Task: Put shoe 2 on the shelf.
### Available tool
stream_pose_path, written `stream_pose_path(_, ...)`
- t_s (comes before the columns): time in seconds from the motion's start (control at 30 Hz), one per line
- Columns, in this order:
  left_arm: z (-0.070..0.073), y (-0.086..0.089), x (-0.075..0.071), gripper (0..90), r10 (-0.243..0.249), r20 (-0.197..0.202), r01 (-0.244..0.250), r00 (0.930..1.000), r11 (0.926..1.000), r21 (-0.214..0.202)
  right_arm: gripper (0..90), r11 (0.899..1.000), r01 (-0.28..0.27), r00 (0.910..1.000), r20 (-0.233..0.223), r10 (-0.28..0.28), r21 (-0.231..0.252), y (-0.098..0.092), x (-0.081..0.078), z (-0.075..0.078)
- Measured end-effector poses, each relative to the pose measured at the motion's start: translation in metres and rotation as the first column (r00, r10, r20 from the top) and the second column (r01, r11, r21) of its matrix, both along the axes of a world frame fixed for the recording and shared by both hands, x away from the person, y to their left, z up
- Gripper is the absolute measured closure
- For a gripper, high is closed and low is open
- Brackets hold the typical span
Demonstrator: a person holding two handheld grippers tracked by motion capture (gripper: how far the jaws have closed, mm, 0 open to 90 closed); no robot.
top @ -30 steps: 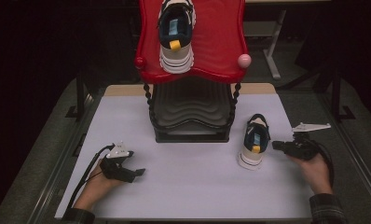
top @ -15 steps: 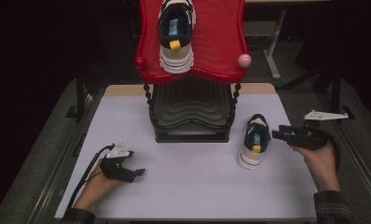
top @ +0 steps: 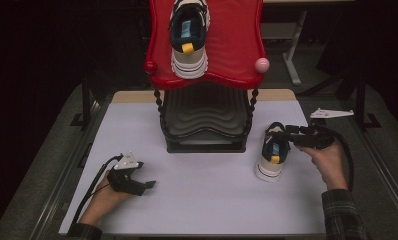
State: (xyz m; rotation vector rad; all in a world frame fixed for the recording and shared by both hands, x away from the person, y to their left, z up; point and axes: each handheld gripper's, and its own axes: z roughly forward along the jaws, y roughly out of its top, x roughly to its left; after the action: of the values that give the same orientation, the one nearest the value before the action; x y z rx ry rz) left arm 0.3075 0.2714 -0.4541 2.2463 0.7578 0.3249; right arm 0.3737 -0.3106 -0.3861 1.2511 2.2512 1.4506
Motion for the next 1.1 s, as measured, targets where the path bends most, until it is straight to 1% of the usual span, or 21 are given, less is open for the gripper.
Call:
stream_pose_path(0.03,0.0,0.0,0.0,12.8,0.0,0.0,0.0,1.0,1.0,0.0,45.8,1.0,-0.007,1.0,-0.006,0.007,0.002,0.002,0.003,-0.003)
stream_pose_path(0.1,0.0,0.0,0.0,12.8,0.0,0.0,0.0,1.0,1.0,0.0,45.8,1.0,-0.009,0.9999,-0.008,0.009,0.002,0.002,0.003,-0.004)
stream_pose_path(0.17,0.0,0.0,0.0,12.8,0.0,0.0,0.0,1.0,1.0,0.0,46.2,1.0,-0.013,0.9998,-0.016,0.013,-0.02,0.005,0.005,-0.009)
stream_pose_path(0.23,0.0,0.0,0.0,12.8,0.0,0.0,0.0,1.0,1.0,0.0,46.5,1.0,-0.013,0.9997,-0.022,0.013,-0.026,0.005,0.006,-0.01)
stream_pose_path(0.3,0.0,0.0,0.0,12.8,0.0,0.0,0.0,1.0,1.0,0.0,49.1,0.999,-0.012,0.9992,-0.038,0.011,-0.048,0.006,0.007,-0.016)
stream_pose_path(0.33,0.0,0.0,0.0,12.8,0.0,0.0,0.0,1.0,1.0,0.0,51.0,0.999,-0.013,0.9992,-0.039,0.011,-0.05,0.007,0.007,-0.017)
stream_pose_path(0.37,0.0,0.0,0.0,12.8,0.0,0.0,0.0,1.0,1.0,0.0,51.0,0.999,-0.013,0.9992,-0.039,0.011,-0.05,0.007,0.007,-0.017)
stream_pose_path(0.4,0.0,0.0,0.0,12.8,0.0,0.0,0.0,1.0,1.0,-0.001,58.3,0.999,-0.02,0.9994,-0.028,0.019,-0.038,0.008,0.007,-0.017)
stream_pose_path(0.43,0.0,0.0,0.0,12.8,0.0,0.0,0.0,1.0,1.0,0.0,61.9,0.999,-0.018,0.9996,-0.021,0.017,-0.046,0.008,0.006,-0.016)
stream_pose_path(0.47,0.0,0.0,0.0,12.8,0.0,0.0,0.0,1.0,1.0,0.0,61.9,0.999,-0.018,0.9996,-0.021,0.017,-0.046,0.008,0.006,-0.016)
stream_pose_path(0.53,0.0,0.0,0.0,12.8,0.0,0.0,0.0,1.0,1.0,-0.001,64.7,0.998,-0.017,0.9998,-0.007,0.016,-0.052,0.009,0.005,-0.015)
stream_pose_path(0.6,0.0,0.0,0.0,12.8,0.0,0.0,0.0,1.0,1.0,0.0,66.5,0.999,-0.018,0.9998,-0.004,0.018,-0.049,0.008,0.005,-0.015)
stream_pose_path(0.8,0.0,0.0,0.0,12.8,0.0,0.0,0.0,1.0,1.0,-0.001,69.7,0.999,-0.034,0.9994,0.003,0.034,-0.027,0.004,0.003,-0.012)
stream_pose_path(0.83,0.0,0.0,0.0,12.8,0.0,0.0,0.0,1.0,1.0,0.0,71.2,0.999,-0.041,0.999,0.014,0.041,-0.009,0.003,0.002,-0.01)
stream_pose_path(0.87,0.0,0.0,0.0,12.8,0.0,0.0,0.0,1.0,1.0,0.0,71.2,0.999,-0.041,0.999,0.014,0.041,-0.009,0.003,0.002,-0.01)
stream_pose_path(0.9,0.0,0.0,0.0,12.8,0.0,0.0,0.0,1.0,1.0,0.0,72.8,0.999,-0.046,0.9987,0.023,0.046,0.003,0.001,0.001,-0.007)
stream_pose_path(1.0,0.0,0.0,0.0,12.8,0.0,0.0,0.0,1.0,1.0,-0.001,73.2,0.999,-0.05,0.9983,0.03,0.05,0.007,0.0,-0.001,-0.002)
stream_pose_path(1.1,0.0,0.0,0.0,12.8,0.0,0.0,0.0,1.0,1.0,0.0,73.2,0.998,-0.053,0.9972,0.053,0.052,0.015,-0.002,-0.003,0.005)
